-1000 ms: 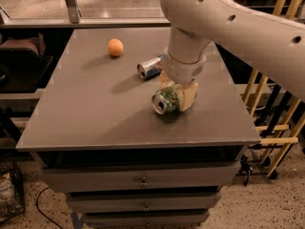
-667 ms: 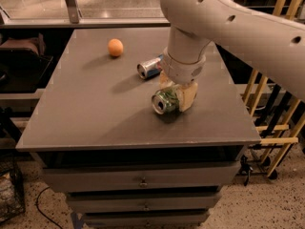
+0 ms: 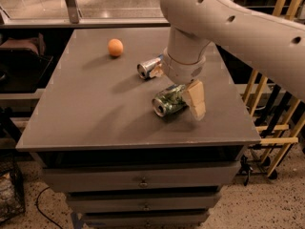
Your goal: Knock green can over
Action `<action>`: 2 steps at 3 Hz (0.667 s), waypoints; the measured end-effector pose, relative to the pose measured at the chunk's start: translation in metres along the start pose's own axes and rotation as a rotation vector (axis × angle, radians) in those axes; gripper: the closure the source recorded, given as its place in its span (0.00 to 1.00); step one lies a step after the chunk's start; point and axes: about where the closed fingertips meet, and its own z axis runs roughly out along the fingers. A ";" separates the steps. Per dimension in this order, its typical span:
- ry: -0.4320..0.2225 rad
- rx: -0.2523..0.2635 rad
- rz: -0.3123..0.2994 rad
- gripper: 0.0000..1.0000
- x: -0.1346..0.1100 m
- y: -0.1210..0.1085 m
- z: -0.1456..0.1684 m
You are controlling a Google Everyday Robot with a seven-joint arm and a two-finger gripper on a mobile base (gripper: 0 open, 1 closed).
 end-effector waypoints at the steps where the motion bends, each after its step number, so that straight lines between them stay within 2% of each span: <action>1: -0.008 0.007 0.001 0.00 0.002 0.000 -0.002; 2: -0.010 0.020 0.016 0.00 0.014 0.001 -0.018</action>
Offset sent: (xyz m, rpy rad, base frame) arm 0.0137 -0.0375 0.0527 0.0460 -0.0226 -0.0456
